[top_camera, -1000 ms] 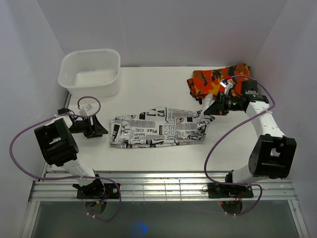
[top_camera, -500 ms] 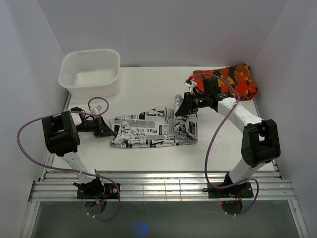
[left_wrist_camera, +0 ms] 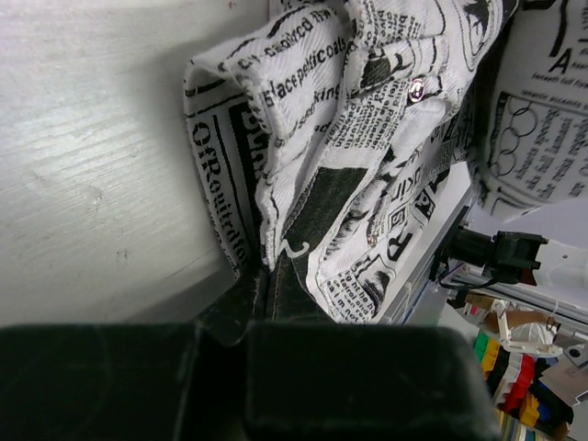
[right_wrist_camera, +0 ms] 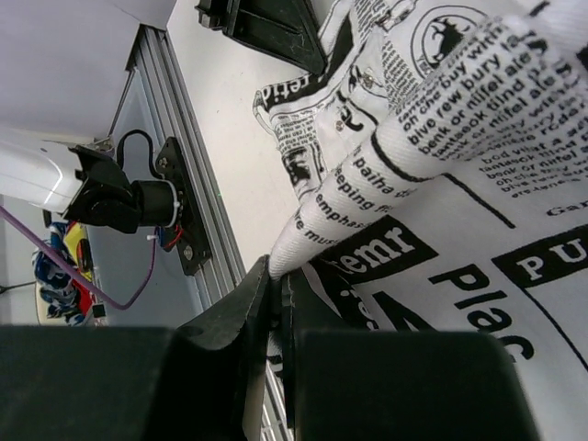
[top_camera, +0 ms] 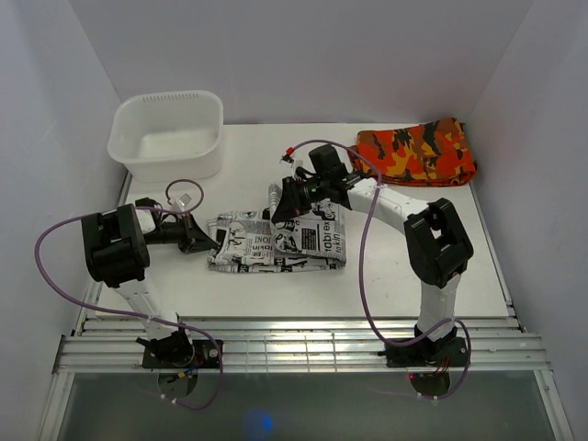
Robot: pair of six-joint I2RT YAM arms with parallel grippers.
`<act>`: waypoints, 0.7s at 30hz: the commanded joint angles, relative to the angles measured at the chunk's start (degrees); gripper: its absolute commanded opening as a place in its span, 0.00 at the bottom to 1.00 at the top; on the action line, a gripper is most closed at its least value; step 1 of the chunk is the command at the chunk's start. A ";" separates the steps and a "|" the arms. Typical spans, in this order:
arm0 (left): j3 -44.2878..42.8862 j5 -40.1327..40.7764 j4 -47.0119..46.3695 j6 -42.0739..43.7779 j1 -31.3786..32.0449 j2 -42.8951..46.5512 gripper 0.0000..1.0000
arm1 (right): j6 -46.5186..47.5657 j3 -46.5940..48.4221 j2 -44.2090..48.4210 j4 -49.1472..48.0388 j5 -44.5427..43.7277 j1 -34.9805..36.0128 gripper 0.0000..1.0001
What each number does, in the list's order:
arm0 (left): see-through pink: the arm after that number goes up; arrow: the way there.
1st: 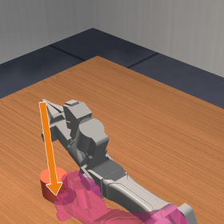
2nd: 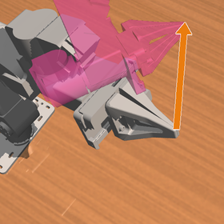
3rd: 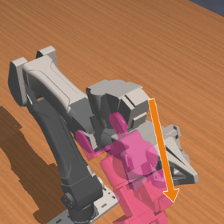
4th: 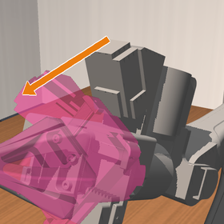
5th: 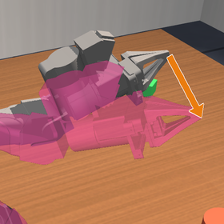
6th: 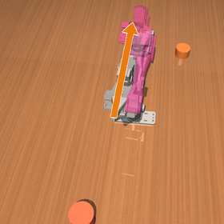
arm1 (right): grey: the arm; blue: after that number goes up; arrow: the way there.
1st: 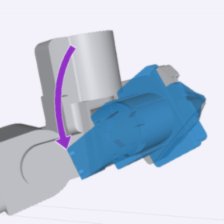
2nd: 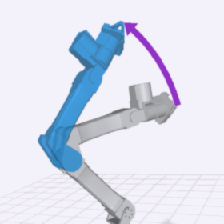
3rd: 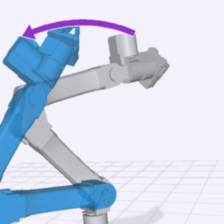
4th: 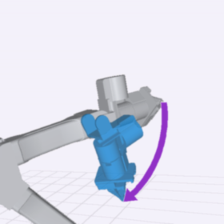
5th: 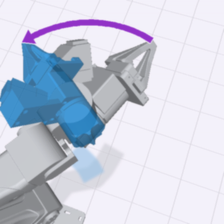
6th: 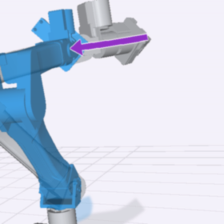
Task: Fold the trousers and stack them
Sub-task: Fold the trousers
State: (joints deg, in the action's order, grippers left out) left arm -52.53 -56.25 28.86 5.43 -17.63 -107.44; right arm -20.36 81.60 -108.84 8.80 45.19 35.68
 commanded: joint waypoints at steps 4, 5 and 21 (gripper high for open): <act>1.73 0.35 -4.25 -1.83 1.72 1.00 0.00 | -6.27 4.35 -3.83 -7.03 -0.10 4.31 0.08; 1.73 0.70 -4.43 -2.00 1.81 1.00 0.00 | -6.79 4.70 -4.27 -7.39 -0.45 4.74 0.08; 4.19 1.93 -6.80 -2.18 2.33 2.67 0.00 | -15.85 13.40 -14.38 -9.68 -5.46 10.72 0.08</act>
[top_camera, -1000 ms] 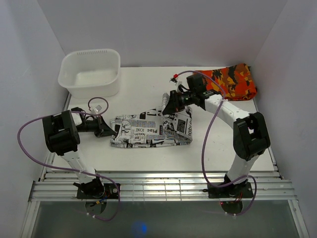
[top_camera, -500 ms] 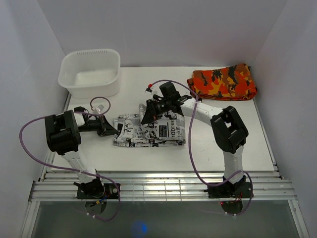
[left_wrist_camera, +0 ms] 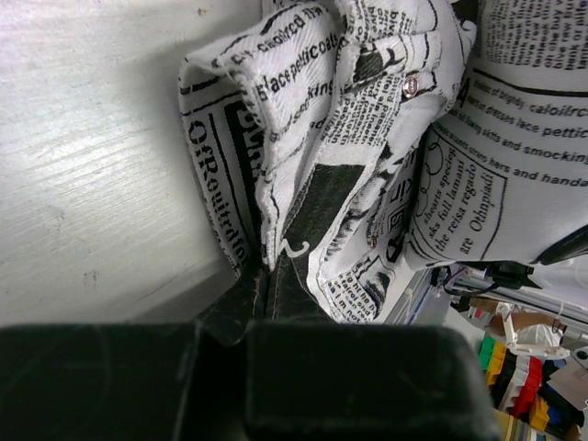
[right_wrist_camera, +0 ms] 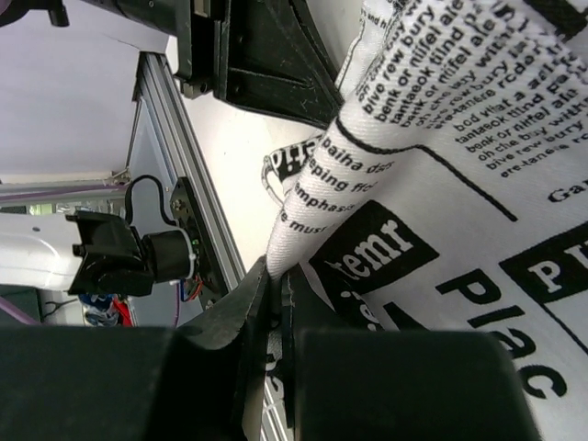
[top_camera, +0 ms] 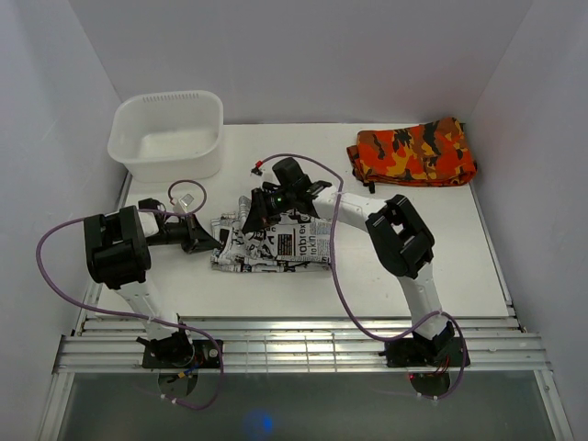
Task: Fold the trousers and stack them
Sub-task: Fold the trousers
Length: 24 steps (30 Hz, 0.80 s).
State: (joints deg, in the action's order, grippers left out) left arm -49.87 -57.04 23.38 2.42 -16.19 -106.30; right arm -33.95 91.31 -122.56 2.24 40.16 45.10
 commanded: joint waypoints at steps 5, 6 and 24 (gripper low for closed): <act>2.49 2.54 -2.81 -0.13 1.07 1.80 0.00 | -4.71 6.51 -3.29 -3.64 0.09 2.53 0.08; 2.67 2.63 -2.98 -0.39 1.24 1.80 0.00 | -5.15 6.95 -3.64 -3.73 0.00 2.80 0.08; 4.43 2.98 -5.71 -1.01 1.42 1.54 0.00 | -10.34 9.59 -7.69 -3.64 -2.19 6.67 0.08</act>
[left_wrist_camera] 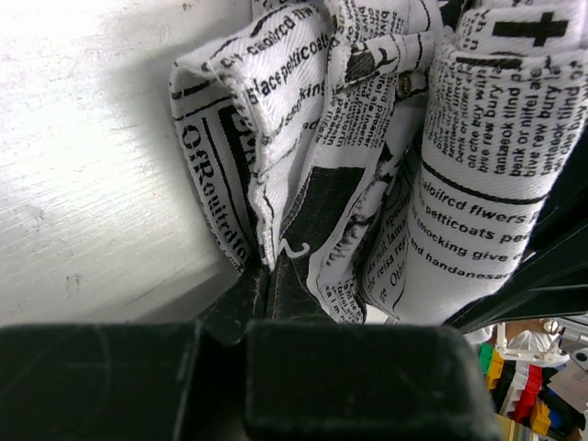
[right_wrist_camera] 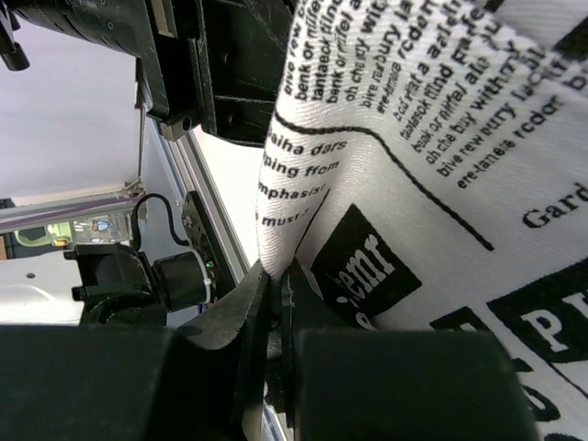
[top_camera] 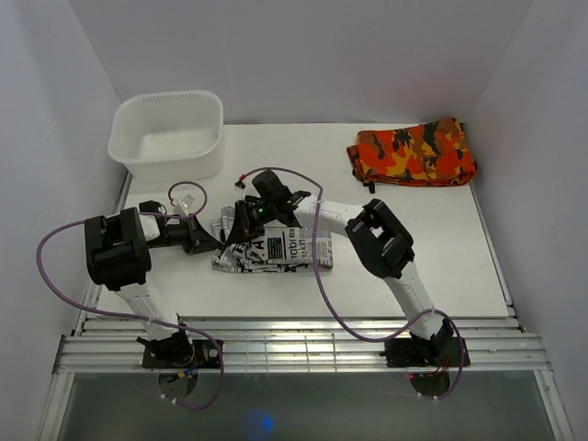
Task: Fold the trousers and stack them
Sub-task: Fold the trousers
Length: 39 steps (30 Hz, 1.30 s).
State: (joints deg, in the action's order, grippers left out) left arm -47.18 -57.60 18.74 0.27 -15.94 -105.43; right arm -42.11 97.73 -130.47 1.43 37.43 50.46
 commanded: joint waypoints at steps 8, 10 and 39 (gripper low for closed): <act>1.74 3.64 -1.16 1.05 1.18 -0.13 0.00 | -5.70 3.69 -1.18 -4.42 0.98 1.57 0.08; 1.65 3.55 -1.16 1.05 1.18 -0.31 0.00 | -6.41 3.96 -1.36 -4.51 0.63 1.84 0.08; 0.60 3.90 -0.73 1.05 1.18 -0.48 0.19 | -10.99 3.86 -5.05 -10.83 2.21 3.51 0.15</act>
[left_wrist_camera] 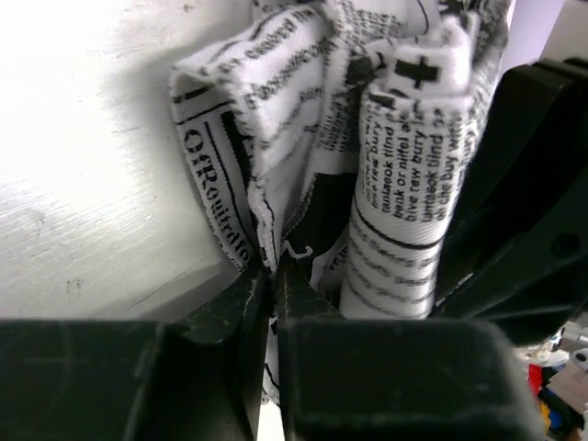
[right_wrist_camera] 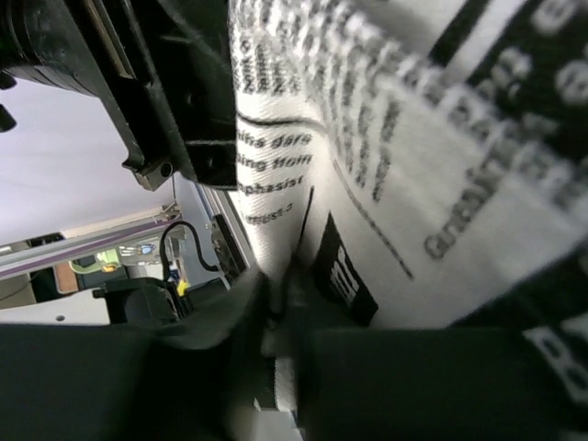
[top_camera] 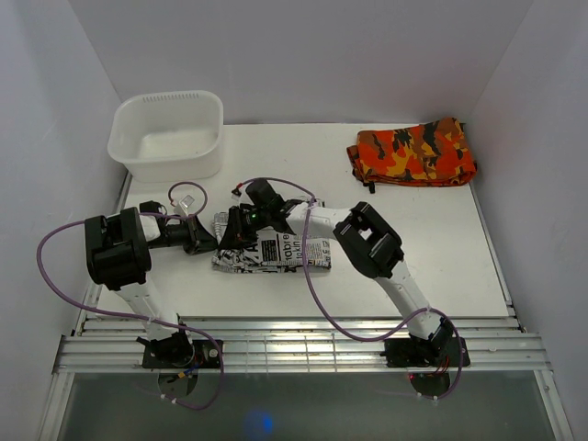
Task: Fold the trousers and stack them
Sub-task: Fold the trousers
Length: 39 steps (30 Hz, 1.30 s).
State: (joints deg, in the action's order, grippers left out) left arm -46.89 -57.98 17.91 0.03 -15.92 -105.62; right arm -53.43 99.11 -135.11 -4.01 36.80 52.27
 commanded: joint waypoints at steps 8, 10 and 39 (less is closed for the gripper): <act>-5.75 6.21 7.65 1.99 -1.74 4.89 0.51 | 5.35 3.20 4.85 -7.33 5.47 -1.55 0.48; -7.85 7.00 9.76 3.13 -3.23 6.92 0.57 | 6.40 2.67 6.95 -9.16 7.84 -2.17 0.57; -16.13 0.93 46.09 33.73 7.94 -3.17 0.61 | 46.40 -32.92 26.31 20.37 25.70 -20.10 0.66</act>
State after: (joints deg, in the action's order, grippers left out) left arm -64.82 -57.21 62.67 31.88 -5.61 -107.22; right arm -6.94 69.91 -108.47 19.03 58.74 31.97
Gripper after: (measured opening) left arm 0.610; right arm 0.663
